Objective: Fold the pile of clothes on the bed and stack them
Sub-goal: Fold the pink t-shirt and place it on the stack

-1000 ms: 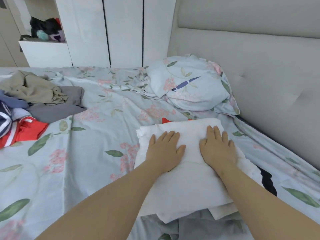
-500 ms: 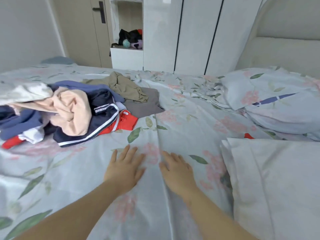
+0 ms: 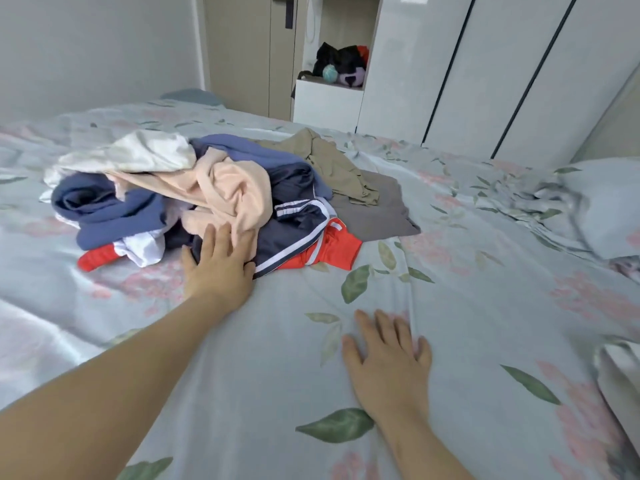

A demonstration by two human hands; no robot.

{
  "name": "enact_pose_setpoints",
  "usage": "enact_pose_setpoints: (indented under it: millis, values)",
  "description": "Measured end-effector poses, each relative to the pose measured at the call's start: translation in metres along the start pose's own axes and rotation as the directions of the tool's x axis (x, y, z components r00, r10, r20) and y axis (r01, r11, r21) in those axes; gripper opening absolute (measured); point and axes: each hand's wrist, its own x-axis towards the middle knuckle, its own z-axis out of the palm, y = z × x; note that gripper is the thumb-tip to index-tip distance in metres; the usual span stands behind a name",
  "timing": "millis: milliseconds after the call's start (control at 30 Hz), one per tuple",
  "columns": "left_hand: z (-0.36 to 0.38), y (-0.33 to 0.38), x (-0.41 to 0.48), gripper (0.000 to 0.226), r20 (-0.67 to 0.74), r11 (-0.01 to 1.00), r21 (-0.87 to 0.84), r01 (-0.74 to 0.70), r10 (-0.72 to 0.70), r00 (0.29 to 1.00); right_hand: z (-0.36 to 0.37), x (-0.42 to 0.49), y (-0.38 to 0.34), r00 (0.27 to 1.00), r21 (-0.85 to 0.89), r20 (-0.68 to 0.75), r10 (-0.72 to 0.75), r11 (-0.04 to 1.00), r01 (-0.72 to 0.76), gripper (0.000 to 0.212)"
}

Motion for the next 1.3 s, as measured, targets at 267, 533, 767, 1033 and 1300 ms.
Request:
enact_pose_setpoints:
  millis: [267, 533, 767, 1033, 1300]
  values:
    - [-0.032, -0.006, -0.043, 0.026, -0.189, 0.926, -0.363, -0.108, 0.04, 0.981, -0.009, -0.029, 0.001, 1.0, 0.048, -0.014, -0.028, 0.998, 0.028, 0.085]
    - [-0.089, 0.029, -0.13, 0.011, -0.015, 0.828, -0.518, -0.214, 0.242, 0.97, -0.019, -0.106, 0.003, 0.999, 0.376, 0.001, -0.054, 0.925, 0.05, 0.071]
    - [-0.197, 0.082, -0.181, 0.026, -0.051, 0.602, -0.76, -0.245, 0.32, 0.946, -0.092, -0.155, 0.002, 0.986, 0.894, 0.168, -0.008, 0.422, -0.149, 0.035]
    - [-0.328, 0.171, -0.233, 0.02, -0.19, 0.233, -0.934, -0.272, 0.322, 0.927, -0.218, -0.203, 0.016, 0.987, 0.923, -0.153, -0.037, 0.352, 0.156, 0.004]
    - [-0.348, 0.194, -0.273, 0.022, -0.089, 0.373, -0.917, -0.141, 0.151, 0.984, -0.285, -0.251, 0.08, 0.941, 0.839, -0.337, 0.008, 0.455, 0.297, 0.01]
